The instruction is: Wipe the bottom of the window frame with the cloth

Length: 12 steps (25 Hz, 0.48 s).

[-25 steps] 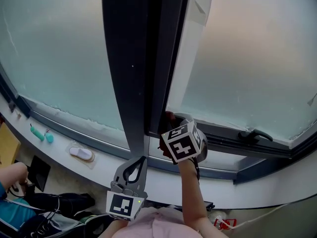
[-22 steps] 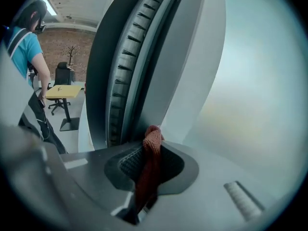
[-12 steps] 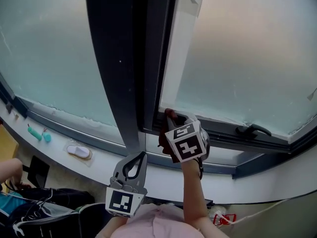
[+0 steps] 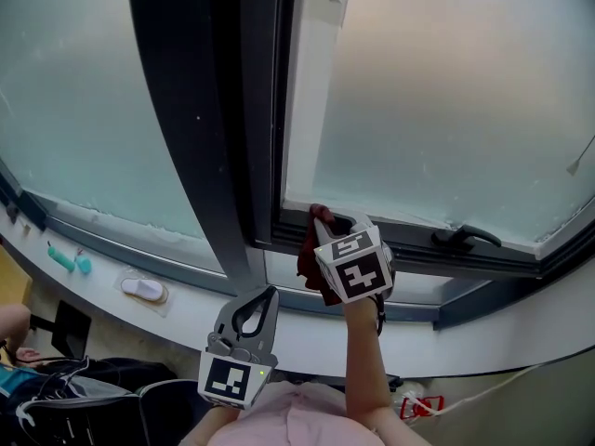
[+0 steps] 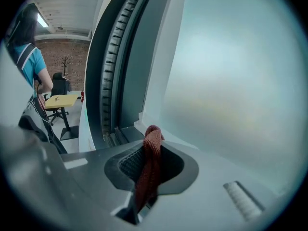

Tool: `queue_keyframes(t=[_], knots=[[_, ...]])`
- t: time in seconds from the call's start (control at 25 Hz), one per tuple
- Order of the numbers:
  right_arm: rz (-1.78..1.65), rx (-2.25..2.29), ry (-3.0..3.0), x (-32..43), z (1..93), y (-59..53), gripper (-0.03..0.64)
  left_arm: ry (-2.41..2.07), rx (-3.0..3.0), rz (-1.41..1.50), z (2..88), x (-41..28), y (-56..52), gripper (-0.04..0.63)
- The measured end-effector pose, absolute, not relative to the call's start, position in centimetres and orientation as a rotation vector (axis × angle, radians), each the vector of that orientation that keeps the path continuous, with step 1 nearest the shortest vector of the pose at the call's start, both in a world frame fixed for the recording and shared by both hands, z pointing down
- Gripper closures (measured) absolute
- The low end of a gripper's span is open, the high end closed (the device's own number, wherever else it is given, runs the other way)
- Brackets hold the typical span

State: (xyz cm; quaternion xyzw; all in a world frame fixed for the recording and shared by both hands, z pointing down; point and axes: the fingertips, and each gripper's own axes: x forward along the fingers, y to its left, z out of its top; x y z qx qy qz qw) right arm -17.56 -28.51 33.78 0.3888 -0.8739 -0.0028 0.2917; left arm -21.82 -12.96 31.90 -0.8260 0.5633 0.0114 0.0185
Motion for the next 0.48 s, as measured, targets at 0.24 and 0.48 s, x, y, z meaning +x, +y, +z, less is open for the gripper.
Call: queue_keyframes(t=[0.24,0.48], knots=[[0.004,1.058,-2.332,-16.2,33.8,-28.6,0.569,1.747,-2.579,0.031,32.1,-21.3,-12.6,0.598],[0.016,1.099,-2.322,-14.9,33.9,-28.7,0.569,1.765,-2.627,-0.051,33.4,-21.3,-12.0,0.598]])
